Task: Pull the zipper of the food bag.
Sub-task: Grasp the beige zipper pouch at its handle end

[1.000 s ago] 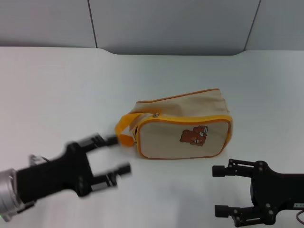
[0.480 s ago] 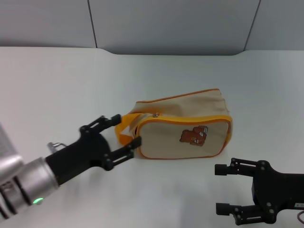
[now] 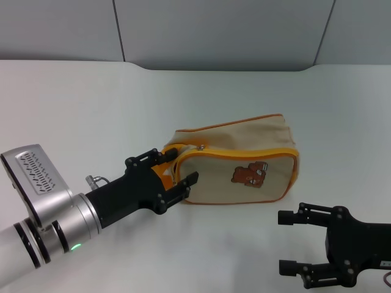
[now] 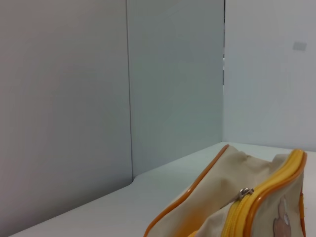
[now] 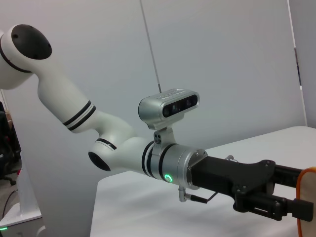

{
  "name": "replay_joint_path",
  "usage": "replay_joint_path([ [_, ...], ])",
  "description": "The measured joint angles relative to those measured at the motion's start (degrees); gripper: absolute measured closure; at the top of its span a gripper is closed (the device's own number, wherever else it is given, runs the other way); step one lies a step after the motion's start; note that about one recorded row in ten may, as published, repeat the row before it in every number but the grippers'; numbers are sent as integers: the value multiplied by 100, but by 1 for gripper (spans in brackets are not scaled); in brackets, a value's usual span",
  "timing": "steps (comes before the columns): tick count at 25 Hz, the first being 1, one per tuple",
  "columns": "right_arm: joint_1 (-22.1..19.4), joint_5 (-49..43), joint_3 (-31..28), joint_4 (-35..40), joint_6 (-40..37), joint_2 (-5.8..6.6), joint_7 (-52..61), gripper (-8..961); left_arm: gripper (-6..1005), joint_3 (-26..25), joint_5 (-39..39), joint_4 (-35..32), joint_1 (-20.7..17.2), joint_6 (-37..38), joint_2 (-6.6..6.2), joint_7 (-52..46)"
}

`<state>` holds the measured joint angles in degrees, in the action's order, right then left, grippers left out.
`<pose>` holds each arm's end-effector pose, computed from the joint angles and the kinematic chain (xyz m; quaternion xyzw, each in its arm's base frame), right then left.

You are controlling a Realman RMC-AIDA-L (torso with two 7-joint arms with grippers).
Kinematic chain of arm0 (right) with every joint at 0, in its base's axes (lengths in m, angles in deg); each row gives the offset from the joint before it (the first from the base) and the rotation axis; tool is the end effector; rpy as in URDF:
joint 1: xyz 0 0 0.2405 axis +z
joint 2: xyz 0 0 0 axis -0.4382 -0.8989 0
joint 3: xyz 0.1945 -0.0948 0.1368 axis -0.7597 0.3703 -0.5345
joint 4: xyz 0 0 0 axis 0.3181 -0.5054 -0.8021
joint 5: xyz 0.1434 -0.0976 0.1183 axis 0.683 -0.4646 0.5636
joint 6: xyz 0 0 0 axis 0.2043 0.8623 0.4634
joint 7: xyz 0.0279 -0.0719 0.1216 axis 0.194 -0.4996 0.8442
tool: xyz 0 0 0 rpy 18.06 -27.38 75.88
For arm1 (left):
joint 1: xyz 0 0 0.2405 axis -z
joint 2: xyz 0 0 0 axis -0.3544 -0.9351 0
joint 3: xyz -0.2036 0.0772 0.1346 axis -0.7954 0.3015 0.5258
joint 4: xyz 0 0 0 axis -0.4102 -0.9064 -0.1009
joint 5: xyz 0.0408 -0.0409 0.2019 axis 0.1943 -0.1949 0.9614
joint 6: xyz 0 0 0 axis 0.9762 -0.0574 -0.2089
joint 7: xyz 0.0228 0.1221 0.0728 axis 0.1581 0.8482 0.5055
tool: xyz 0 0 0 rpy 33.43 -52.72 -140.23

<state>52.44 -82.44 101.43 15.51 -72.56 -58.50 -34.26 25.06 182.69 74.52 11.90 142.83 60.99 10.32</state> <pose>0.2899 0.2516 -0.0117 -0.9435 0.1244 0.3045 0.0411 -0.2763 0.3002 -0.0897 -0.9078 -0.1238 -0.2854 0.2812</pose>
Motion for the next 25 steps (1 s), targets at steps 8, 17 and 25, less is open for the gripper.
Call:
replay_joint_path([
  [8, 0, 5, -72, 6, 0, 0, -6, 119, 587, -5, 5, 11, 7, 30, 0, 9],
  [17, 19, 247, -140, 16, -65, 9, -6, 119, 739, -4, 34, 9, 12, 135, 0, 15],
  [25, 4, 1608, -315, 319, 40, -130, -313, 118, 827, 292, 166, -541, -174, 949, -60, -519],
])
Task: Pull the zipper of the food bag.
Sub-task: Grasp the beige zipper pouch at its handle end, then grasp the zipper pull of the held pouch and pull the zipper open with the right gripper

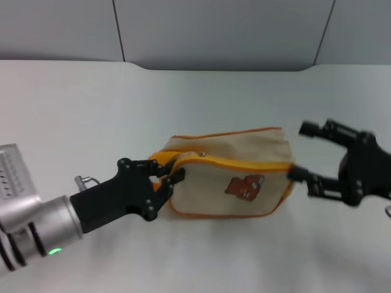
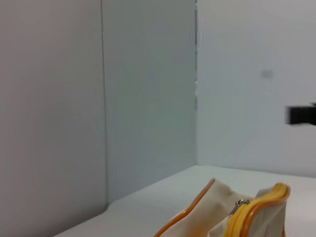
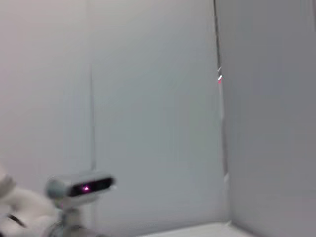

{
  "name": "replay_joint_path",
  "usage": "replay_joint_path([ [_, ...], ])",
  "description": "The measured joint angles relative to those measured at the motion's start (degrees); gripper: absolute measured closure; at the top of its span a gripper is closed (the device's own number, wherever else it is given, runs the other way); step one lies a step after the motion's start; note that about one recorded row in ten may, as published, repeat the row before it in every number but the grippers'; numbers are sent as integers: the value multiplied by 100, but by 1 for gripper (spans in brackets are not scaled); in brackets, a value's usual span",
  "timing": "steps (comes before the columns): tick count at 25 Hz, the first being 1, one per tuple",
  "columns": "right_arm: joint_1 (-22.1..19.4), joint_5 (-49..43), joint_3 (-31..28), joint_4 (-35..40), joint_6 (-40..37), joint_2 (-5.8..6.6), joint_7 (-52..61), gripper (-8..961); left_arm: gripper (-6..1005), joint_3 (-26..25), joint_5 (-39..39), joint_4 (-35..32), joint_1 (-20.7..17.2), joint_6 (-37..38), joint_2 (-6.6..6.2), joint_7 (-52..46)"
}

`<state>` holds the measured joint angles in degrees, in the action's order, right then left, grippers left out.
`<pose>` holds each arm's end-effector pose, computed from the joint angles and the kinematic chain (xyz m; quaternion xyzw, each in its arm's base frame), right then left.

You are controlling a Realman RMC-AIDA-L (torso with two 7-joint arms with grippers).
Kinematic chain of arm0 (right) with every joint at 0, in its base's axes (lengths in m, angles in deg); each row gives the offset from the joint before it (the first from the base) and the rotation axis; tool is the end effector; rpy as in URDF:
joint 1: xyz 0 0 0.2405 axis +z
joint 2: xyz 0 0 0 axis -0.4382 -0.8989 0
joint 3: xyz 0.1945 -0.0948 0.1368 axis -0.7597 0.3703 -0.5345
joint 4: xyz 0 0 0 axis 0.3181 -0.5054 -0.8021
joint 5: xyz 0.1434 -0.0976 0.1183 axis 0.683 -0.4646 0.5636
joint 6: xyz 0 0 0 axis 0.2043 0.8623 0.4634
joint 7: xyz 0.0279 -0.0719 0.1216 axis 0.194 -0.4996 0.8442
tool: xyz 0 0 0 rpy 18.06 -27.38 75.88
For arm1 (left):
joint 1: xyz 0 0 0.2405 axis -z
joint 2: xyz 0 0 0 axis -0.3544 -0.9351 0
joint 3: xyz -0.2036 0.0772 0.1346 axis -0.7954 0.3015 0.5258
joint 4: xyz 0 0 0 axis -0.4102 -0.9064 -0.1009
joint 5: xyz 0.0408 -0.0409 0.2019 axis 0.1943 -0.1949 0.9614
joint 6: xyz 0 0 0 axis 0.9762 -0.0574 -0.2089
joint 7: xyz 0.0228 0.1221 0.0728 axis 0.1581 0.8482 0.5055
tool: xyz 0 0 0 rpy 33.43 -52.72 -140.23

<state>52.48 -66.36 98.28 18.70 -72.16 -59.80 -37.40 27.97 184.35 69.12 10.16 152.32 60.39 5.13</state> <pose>0.2709 0.2847 0.0177 -0.8988 0.0715 0.3926 0.1816 -0.2762 0.2905 -0.0685 -0.9097 -0.1017 -0.3211 0.2428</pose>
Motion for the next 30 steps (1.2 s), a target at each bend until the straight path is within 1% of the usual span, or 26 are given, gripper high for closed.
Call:
replay_joint_path([
  [1, 27, 47, 0, 45, 83, -34, -156, 123, 839, 131, 26, -216, -24, 147, -4, -258],
  [2, 118, 99, 1, 128, 341, -120, -541, 127, 857, 349, 56, -544, -43, 331, -8, -638],
  [3, 229, 110, 1, 147, 603, -175, -908, 132, 875, 509, 64, -753, -37, 429, -10, -865],
  [4, 229, 110, 1, 147, 603, -175, -908, 136, 876, 509, 64, -753, -37, 429, -10, -865],
  [7, 414, 115, 0, -5, 893, -198, -1538, 150, 879, 716, 65, -1032, 18, 514, -10, -1142],
  [8, 414, 115, 0, -5, 893, -198, -1538, 155, 880, 716, 65, -1032, 18, 514, -10, -1142],
  [9, 540, 118, -1, -176, 1031, -200, -2041, 159, 881, 741, 65, -1126, 78, 540, -10, -1200],
  [11, 616, 119, 10, -313, 1101, -202, -2519, 168, 882, 742, 64, -1134, 115, 547, -10, -1203],
  [12, 616, 119, 10, -313, 1101, -202, -2519, 173, 882, 743, 58, -1138, 151, 548, -10, -1206],
  [14, 675, 120, 72, -460, 1123, -209, -3092, 182, 883, 745, 37, -1143, 259, 551, -10, -1214],
  [19, 736, 103, 126, -513, 1186, -212, -3581, 205, 885, 749, 35, -1143, 384, 554, 2, -1253],
  [23, 762, 96, 262, -564, 1347, -213, -3725, 223, 887, 749, 37, -1136, 420, 588, 6, -1269],
  [24, 788, 99, 435, -620, 1490, -214, -3810, 279, 888, 749, 35, -1135, 422, 621, 7, -1271],
  [27, 817, 110, 600, -730, 1630, -218, -3987, 447, 889, 741, 30, -1136, 424, 640, 7, -1279],
  [30, 847, 112, 668, -828, 1648, -221, -4138, 496, 890, 722, 22, -1141, 435, 641, 8, -1281],
])
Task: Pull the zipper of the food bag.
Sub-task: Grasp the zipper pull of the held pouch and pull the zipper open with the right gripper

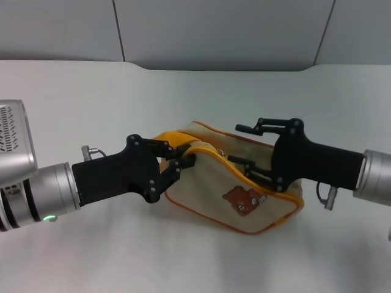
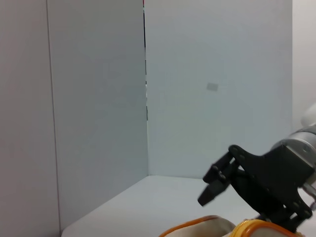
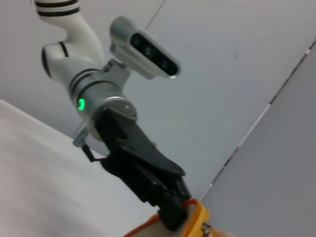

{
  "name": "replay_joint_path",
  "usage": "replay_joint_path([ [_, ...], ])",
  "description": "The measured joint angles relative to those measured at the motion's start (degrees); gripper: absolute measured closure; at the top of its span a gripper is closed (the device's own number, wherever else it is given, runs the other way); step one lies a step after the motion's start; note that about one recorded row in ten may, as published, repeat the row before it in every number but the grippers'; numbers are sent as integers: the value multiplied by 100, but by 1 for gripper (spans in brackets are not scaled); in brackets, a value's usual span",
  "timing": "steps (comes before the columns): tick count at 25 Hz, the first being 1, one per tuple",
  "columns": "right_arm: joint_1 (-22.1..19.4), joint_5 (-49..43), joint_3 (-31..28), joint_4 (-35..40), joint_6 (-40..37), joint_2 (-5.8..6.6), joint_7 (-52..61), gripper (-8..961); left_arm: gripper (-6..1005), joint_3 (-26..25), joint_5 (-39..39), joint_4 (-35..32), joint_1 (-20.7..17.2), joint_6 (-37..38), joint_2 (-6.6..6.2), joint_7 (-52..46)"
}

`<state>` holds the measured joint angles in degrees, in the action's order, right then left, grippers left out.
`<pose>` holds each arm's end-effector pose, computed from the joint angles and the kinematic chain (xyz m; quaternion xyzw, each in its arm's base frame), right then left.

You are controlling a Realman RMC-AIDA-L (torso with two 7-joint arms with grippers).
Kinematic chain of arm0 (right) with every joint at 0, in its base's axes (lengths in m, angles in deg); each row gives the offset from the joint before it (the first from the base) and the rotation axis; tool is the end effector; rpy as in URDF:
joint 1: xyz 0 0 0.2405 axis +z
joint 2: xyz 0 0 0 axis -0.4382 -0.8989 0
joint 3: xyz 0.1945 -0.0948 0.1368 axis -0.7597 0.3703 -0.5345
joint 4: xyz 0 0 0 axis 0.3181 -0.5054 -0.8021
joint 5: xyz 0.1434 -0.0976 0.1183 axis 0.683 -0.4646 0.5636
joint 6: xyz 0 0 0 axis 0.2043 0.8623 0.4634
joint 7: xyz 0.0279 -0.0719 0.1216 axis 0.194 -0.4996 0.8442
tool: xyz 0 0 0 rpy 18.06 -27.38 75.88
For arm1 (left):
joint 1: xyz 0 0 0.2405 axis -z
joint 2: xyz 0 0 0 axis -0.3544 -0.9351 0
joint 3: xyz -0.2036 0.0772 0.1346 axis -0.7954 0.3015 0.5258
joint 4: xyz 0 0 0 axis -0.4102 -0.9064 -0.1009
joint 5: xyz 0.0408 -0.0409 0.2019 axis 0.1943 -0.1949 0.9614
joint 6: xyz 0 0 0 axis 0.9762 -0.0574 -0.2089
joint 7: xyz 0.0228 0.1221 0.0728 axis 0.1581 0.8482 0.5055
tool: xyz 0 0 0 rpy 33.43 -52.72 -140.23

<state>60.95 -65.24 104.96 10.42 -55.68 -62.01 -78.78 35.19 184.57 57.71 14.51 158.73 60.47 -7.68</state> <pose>0.2406 0.3243 -0.0420 -0.8978 -0.2235 0.2634 0.2731 -0.2488 0.3181 -0.0431 -0.9292 -0.0617 -0.3229 0.1689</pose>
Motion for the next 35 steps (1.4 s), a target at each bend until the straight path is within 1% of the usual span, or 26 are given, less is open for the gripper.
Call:
replay_joint_path([
  [3, 24, 2, 102, -43, 1, -1, -41, 497, 891, -6, -2, -8, 16, 0, 4, -2],
  [5, 30, 9, 271, -58, -14, -1, -51, 498, 892, -29, -4, -11, 56, -1, 8, -32],
  [14, 37, 11, 532, -64, -42, -11, -107, 500, 895, -35, -18, 5, 88, 3, 15, -74],
  [20, 58, 68, 513, -107, -8, -17, -114, 500, 898, -38, -38, 29, 102, 138, 25, -89],
  [24, 28, 433, 533, -130, 0, -19, -79, 501, 901, -44, -48, 21, 61, 173, 20, -153],
  [31, 31, 434, 587, -294, 42, -18, -97, 501, 906, -43, -47, 32, 53, 189, 17, -154],
  [34, 41, 439, 717, -384, 125, -18, -117, 501, 907, -43, -45, 36, 52, 199, 20, -154],
  [35, 41, 439, 724, -403, 130, -18, -117, 576, 907, -42, -46, 36, 52, 205, 22, -154],
])
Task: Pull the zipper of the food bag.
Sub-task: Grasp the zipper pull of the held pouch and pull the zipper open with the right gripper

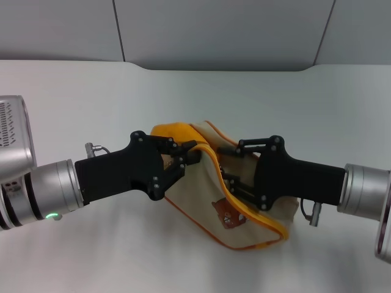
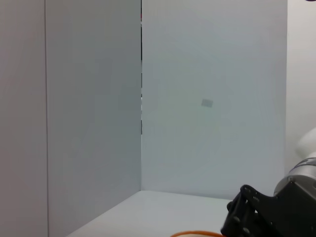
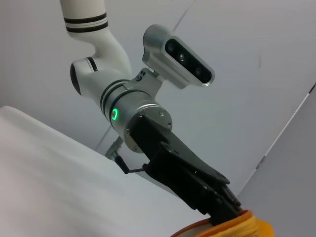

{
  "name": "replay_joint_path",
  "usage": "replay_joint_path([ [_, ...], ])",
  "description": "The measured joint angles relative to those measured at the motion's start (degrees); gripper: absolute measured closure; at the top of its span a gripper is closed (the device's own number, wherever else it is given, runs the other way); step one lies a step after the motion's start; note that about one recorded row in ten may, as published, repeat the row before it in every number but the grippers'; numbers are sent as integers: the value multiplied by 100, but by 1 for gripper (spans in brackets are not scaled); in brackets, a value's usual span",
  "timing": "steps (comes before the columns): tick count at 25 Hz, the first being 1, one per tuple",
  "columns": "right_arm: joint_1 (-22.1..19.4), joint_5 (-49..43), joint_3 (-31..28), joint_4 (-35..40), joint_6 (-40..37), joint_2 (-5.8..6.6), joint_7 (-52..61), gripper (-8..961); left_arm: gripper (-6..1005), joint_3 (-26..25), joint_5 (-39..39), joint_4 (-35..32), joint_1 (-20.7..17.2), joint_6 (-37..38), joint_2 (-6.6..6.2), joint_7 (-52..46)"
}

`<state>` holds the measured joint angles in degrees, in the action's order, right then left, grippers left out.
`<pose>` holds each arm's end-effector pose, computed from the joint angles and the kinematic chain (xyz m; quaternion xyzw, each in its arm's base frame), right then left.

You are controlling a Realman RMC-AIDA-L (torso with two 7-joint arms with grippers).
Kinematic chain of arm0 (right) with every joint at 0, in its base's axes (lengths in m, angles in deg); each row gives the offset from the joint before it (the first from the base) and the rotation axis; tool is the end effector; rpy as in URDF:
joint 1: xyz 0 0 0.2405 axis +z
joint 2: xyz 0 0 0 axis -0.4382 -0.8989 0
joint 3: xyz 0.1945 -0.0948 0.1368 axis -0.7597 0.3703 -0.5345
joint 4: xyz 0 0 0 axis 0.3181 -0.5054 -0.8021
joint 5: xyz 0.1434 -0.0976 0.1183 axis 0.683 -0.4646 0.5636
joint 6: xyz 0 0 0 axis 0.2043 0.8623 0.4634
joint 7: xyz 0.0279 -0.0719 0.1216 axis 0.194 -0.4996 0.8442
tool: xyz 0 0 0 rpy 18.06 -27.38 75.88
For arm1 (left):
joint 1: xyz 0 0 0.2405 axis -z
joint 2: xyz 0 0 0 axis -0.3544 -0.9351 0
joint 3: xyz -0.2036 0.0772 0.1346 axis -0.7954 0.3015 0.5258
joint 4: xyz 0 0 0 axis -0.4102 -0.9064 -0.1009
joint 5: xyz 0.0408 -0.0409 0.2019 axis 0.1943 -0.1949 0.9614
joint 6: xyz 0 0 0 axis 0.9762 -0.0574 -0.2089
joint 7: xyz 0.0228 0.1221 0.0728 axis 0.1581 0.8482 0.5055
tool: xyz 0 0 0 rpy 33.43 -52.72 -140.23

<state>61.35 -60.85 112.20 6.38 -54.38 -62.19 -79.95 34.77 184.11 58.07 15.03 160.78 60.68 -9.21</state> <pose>0.2355 0.3133 -0.0620 -0.9050 -0.2189 0.2736 0.2412 -0.2409 0.3168 -0.0427 -0.9233 -0.0679 -0.3450 0.1549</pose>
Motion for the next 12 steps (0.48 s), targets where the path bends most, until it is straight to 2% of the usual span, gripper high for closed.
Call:
replay_joint_path([
  [12, 1, -16, 0, -12, 19, 0, 20, 791, 908, -1, -3, 0, -9, 65, 5, 1],
])
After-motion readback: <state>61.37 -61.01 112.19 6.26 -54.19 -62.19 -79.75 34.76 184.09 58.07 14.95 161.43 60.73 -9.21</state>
